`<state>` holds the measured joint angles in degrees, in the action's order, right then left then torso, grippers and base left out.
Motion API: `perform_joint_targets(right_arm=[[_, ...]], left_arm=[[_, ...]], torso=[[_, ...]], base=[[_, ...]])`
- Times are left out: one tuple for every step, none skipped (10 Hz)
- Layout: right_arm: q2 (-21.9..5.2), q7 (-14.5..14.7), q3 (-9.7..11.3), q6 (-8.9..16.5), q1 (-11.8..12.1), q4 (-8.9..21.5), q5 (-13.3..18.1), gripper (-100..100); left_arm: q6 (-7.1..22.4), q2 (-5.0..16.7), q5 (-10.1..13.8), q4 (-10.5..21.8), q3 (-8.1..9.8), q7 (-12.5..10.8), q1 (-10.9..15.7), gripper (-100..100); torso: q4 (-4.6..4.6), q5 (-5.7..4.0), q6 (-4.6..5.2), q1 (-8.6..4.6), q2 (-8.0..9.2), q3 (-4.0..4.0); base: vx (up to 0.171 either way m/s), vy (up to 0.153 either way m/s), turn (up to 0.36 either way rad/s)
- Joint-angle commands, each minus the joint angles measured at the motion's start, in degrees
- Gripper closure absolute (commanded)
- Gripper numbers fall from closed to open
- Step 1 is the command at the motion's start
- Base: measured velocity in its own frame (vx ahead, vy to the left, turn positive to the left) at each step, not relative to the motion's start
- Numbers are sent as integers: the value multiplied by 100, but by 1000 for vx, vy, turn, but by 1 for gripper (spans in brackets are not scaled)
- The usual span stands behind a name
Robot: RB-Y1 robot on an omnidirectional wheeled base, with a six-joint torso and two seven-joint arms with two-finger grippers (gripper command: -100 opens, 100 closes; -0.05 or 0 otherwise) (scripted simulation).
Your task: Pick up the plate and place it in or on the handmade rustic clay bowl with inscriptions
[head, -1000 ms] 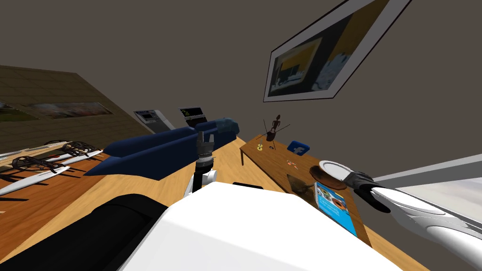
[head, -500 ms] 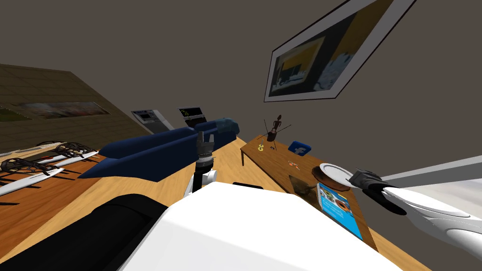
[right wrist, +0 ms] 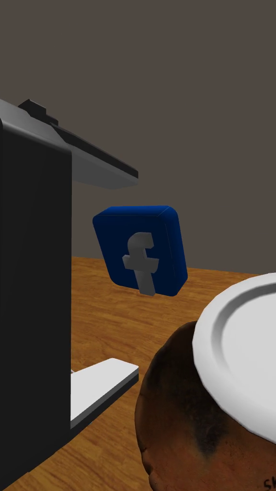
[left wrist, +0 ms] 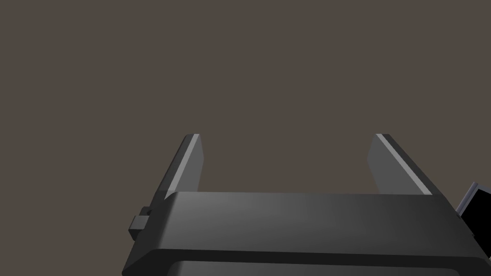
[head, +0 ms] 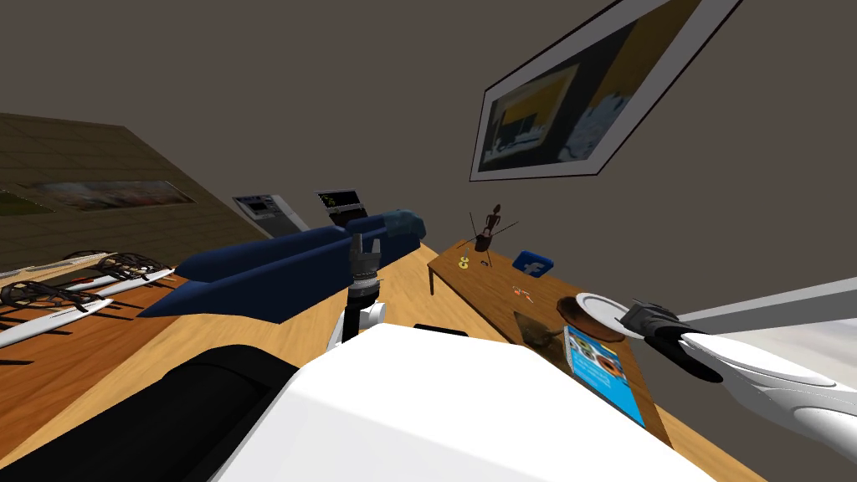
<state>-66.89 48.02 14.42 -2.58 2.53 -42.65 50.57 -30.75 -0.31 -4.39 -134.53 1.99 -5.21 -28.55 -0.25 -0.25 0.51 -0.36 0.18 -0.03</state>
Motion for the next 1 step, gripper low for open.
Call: perform_joint_targets(right_arm=[[0,0,0,0,0,0,0,0]], left_arm=[[0,0,0,0,0,0,0,0]], torso=[[0,0,0,0,0,0]], base=[[0,0,0]])
